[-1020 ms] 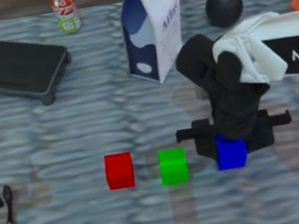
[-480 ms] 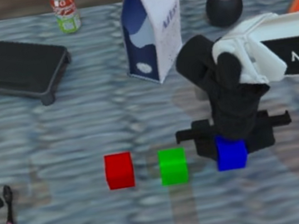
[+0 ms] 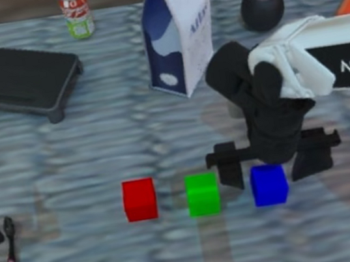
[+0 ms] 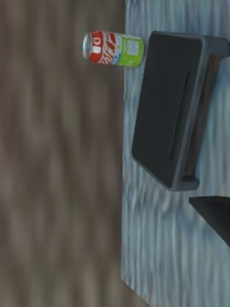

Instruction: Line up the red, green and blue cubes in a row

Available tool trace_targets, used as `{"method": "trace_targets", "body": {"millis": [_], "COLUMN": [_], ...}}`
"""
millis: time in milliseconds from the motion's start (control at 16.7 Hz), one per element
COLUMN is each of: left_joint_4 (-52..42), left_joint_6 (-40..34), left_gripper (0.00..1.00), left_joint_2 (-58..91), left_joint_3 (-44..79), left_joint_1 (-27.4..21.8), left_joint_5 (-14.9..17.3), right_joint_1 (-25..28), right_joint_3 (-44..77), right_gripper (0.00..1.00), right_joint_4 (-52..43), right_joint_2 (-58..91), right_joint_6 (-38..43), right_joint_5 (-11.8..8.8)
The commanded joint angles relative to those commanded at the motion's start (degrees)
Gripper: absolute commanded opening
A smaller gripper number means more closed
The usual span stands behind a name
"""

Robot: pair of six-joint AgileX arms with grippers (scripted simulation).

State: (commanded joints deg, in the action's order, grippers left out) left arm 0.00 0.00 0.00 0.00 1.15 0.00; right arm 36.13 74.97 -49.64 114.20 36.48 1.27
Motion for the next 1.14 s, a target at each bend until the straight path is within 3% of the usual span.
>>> {"method": "trace_targets", "body": {"millis": [540, 1140], "left_joint_4": [0.0, 0.0], "left_joint_6": [0.0, 0.0], "left_gripper": [1.0, 1.0], "left_joint_2": [0.0, 0.0], "left_joint_3": [0.0, 0.0], "left_joint_1": [0.0, 0.0], "left_joint_5": [0.0, 0.0], "right_joint_1": [-0.09, 0.61], "right_joint_3": [0.17, 9.65], "right_gripper": [1.0, 1.0], "right_joint_4": [-0.2, -14.68], "right_joint_2": [-0.11, -5.08], "right_joint_6": [0.02, 0.05], "right_joint_5": [0.0, -0.03]}}
